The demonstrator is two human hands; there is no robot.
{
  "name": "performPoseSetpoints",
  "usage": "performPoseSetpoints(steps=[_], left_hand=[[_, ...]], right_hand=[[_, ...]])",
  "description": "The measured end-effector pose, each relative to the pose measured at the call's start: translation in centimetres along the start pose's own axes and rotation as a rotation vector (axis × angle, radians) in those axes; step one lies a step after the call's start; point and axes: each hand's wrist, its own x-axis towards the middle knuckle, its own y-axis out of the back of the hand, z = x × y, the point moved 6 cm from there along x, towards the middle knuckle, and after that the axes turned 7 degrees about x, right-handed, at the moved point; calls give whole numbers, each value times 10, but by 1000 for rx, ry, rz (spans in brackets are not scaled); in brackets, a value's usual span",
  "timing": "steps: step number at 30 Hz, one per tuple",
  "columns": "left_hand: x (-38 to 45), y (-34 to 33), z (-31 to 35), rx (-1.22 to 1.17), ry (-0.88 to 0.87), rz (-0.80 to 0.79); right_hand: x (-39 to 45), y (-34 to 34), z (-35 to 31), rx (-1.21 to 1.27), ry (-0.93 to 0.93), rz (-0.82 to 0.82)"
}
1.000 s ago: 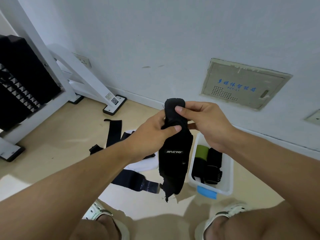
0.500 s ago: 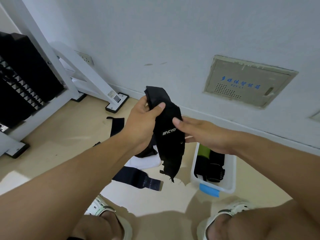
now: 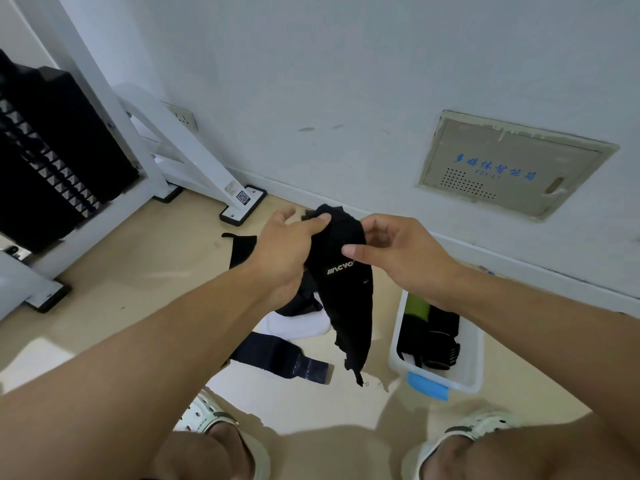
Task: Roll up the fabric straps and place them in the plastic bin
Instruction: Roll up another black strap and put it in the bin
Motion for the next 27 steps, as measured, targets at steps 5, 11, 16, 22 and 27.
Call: performPoseSetpoints(steps=[5, 11, 16, 22, 27], left_hand=[[1, -2, -5, 172, 88, -81], [0, 3, -6, 270, 125, -72], [-4, 0, -8, 527, 69, -138], [-7, -4, -14, 649, 66, -172], [-16, -13, -5, 823, -14, -257]], right_hand=[[-4, 5, -9, -177, 122, 107], [-3, 7, -14, -316, 211, 104], [-2, 8, -16, -423, 236, 76], [-2, 13, -20, -366, 234, 97], [-4, 15, -9, -287, 121, 44]])
